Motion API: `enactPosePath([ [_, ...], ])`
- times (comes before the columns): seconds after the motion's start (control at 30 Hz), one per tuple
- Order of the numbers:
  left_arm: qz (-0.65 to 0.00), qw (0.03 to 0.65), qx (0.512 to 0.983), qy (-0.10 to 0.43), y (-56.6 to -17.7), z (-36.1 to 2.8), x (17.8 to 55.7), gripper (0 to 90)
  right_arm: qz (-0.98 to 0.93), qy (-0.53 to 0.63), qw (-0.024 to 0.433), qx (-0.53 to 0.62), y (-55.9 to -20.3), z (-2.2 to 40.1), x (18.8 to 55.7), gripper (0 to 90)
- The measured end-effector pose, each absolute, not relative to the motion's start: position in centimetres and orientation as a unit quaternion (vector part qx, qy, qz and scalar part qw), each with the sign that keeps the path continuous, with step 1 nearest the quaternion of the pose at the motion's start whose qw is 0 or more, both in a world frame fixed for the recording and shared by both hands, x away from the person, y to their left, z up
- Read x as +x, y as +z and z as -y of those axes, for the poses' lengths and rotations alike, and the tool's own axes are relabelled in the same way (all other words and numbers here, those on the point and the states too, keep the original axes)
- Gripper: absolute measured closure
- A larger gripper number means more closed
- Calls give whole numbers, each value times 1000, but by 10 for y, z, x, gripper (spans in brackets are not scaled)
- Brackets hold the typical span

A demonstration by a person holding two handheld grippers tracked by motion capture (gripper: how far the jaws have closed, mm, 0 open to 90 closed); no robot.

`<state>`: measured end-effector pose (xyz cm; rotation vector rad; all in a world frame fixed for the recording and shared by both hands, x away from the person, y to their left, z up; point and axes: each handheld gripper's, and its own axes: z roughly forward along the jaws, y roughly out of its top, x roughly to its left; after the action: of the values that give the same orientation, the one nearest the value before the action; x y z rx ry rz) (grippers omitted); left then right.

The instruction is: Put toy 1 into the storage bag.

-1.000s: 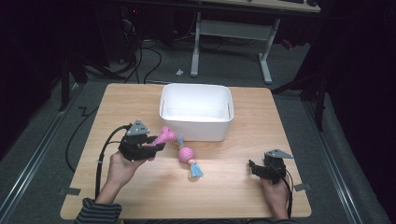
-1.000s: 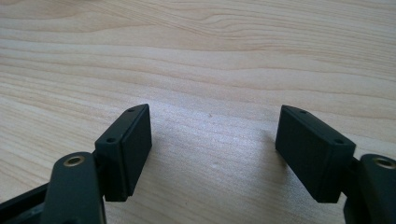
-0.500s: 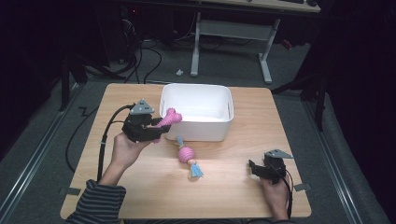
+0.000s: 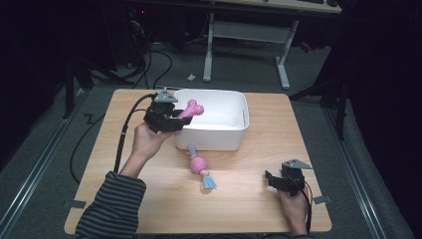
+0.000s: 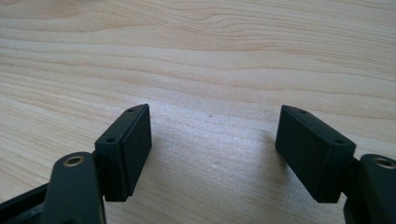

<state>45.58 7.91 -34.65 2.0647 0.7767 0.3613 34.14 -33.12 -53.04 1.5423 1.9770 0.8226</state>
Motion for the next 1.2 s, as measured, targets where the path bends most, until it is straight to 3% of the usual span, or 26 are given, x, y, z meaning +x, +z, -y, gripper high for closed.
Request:
enactPosePath([
  [0.5,-348,424,822,151,-368,-67,500,588,-726,302,249,566,-530,331,341,271],
  [1.2,-362,385,834,158,-397,-60,516,577,-726,302,249,566,-530,331,341,271],
])
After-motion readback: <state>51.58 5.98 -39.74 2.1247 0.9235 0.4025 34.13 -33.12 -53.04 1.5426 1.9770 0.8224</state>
